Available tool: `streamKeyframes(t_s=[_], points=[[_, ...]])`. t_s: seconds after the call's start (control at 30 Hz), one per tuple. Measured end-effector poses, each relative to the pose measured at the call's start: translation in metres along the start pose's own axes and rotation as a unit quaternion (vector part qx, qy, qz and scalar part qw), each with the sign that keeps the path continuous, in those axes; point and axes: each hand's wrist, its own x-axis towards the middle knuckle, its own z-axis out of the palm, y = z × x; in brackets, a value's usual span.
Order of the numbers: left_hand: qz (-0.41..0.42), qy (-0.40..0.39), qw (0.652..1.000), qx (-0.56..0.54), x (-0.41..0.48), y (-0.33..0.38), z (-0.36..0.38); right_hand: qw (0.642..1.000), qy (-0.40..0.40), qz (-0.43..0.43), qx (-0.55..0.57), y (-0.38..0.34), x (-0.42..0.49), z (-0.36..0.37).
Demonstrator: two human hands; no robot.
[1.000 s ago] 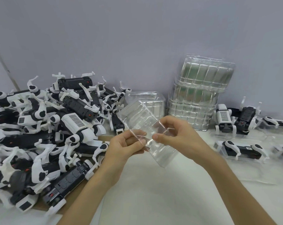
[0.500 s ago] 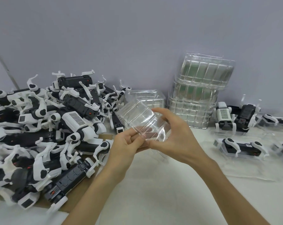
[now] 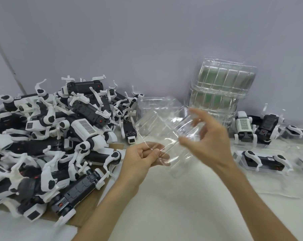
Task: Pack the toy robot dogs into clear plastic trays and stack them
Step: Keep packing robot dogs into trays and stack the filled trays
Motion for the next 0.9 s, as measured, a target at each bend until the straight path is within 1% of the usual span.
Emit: streamKeyframes(t_s=[0.07, 0.13, 0.17, 0.23, 0.33, 0.43, 0.57, 0.67, 0.8, 0.9], points=[[-0.024, 0.007, 1.0, 0.007, 0.001, -0.002, -0.011, 0.996, 0.076, 0.045, 0.014, 0.011, 0.013, -0.027], [-0.071, 0.008, 0.996, -0.05, 0.003, -0.003, -0.02, 0.991, 0.113, 0.072, 0.032, 0.021, 0.019, -0.054], [-0.088, 0.01, 0.992, -0.089, 0.004, -0.003, -0.022, 0.99, 0.108, 0.077, 0.041, 0.024, 0.02, -0.063], [-0.105, 0.012, 0.985, -0.138, 0.007, -0.003, -0.024, 0.993, 0.068, 0.081, 0.051, 0.028, 0.02, -0.067], [-0.112, 0.005, 0.981, -0.16, 0.007, -0.005, -0.024, 0.996, -0.005, 0.077, 0.048, 0.028, 0.02, -0.058], [-0.109, 0.008, 0.974, -0.201, 0.007, -0.005, -0.024, 0.996, -0.046, 0.068, 0.04, 0.025, 0.02, -0.051], [-0.078, 0.024, 0.961, -0.262, 0.01, -0.002, -0.022, 0.995, -0.051, 0.077, 0.034, 0.031, 0.019, -0.05], [-0.045, 0.02, 0.967, -0.25, 0.01, 0.002, -0.021, 0.995, -0.05, 0.089, 0.005, 0.038, 0.018, -0.046], [-0.011, 0.012, 0.972, -0.235, 0.009, 0.004, -0.021, 0.992, -0.072, 0.085, -0.066, 0.045, 0.01, -0.032], [0.003, 0.028, 0.972, -0.234, 0.009, 0.004, -0.022, 0.987, -0.082, 0.094, -0.098, 0.051, 0.003, -0.02]])
